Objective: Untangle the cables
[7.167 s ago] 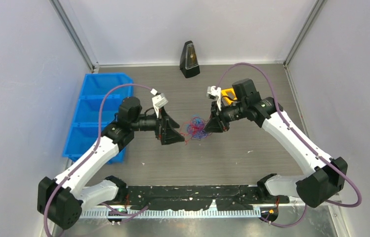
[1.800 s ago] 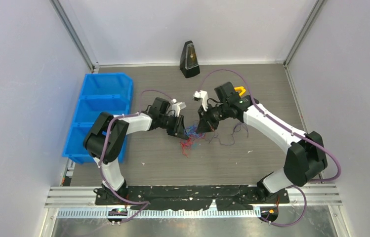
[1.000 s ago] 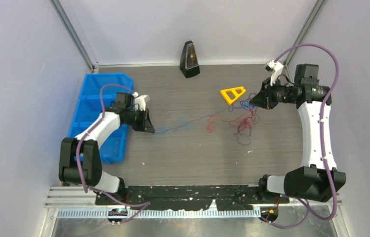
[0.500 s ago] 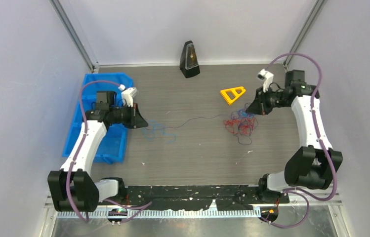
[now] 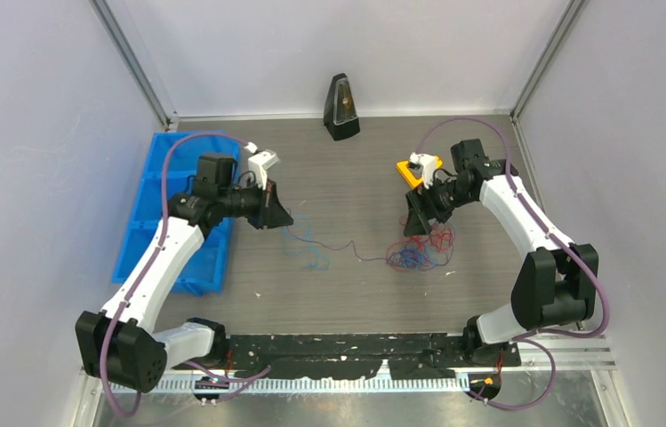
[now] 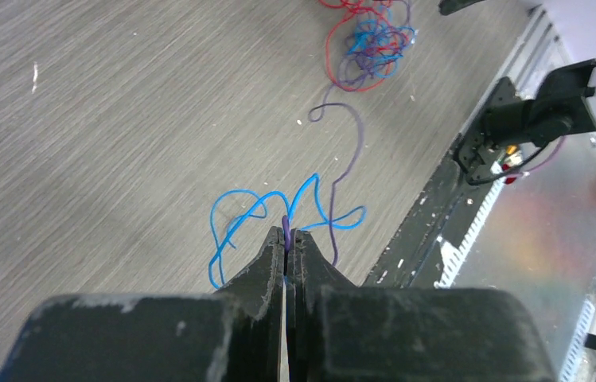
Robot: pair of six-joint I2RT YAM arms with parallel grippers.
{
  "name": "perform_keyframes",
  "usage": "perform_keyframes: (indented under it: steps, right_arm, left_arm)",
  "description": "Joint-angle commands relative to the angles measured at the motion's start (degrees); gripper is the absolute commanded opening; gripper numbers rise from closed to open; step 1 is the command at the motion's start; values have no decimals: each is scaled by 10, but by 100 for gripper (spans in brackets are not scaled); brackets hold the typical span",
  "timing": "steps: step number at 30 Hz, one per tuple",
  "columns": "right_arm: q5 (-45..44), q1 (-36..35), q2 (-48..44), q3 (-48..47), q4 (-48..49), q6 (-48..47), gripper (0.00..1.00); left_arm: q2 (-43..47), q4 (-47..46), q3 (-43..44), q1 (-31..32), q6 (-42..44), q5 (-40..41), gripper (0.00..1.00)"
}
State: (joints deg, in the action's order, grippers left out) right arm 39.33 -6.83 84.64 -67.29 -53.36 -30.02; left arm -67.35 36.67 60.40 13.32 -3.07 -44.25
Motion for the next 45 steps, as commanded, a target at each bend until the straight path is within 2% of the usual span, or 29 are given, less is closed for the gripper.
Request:
perform_keyframes:
  steps: [1,3,4,6,11,18,25,27,28,29,31,32,33,34,36,39,41,42,43,45]
  right_arm:
    - [-12,-42,-13,-57,23,14,89]
    - [-16,-58,-14,-60,23,19,90]
    - [-11,-66,-14,-60,23,22,90]
    - [-7,-82,-14,-54,31,32,91]
    - [-4,-162,3,-35,108,67,92]
    - [-33,-275,83,-46,210,78,91]
    - [-33,-330,150,-68,257,89,91]
    - [-39,-337,159,-71,254,82,75]
    - [-47,-338,159,-72,250,79,57]
    - [-52,-338,158,-72,239,68,49]
    - [-56,-337,143,-70,218,56,19]
    - [-49,-336,125,-69,212,53,12]
    - [-40,-334,114,-64,204,54,7]
    - [-36,-332,89,-61,202,57,6]
    - [-32,-322,50,-54,203,64,6]
    - [-29,-284,-2,-56,207,84,5]
    - [-18,-252,-24,-57,210,101,6]
    - [-17,-241,-30,-57,211,109,5]
    - [-18,-223,-38,-56,210,111,5]
    - [-19,-201,-50,-52,207,116,5]
  left_arm:
    - [-18,-1,25,21,-7,116,0]
    - [-31,14,34,21,13,173,0]
    - [-34,19,38,21,26,175,0]
    - [-35,22,38,23,55,139,0]
    - [-50,19,36,27,41,87,0]
    - [-50,12,38,27,39,76,0]
    - [-60,-7,39,14,2,69,0]
    - [-60,-16,36,6,-10,63,0]
    - [-60,-18,36,1,-14,61,0]
    - [-60,-20,37,-5,-16,59,0]
    - [-59,-24,36,-21,-20,57,0]
    - [-58,-27,35,-31,-23,55,2]
    - [-56,-34,31,-39,-26,52,8]
    - [-53,-43,25,-49,-31,51,17]
    - [-43,-75,5,-75,-58,48,32]
    - [-18,-134,-39,-105,-110,74,63]
    - [0,-166,-68,-108,-121,98,78]
    - [5,-177,-81,-107,-123,107,93]
    - [8,-186,-91,-103,-124,117,99]
    - [4,-187,-100,-89,-114,158,100]
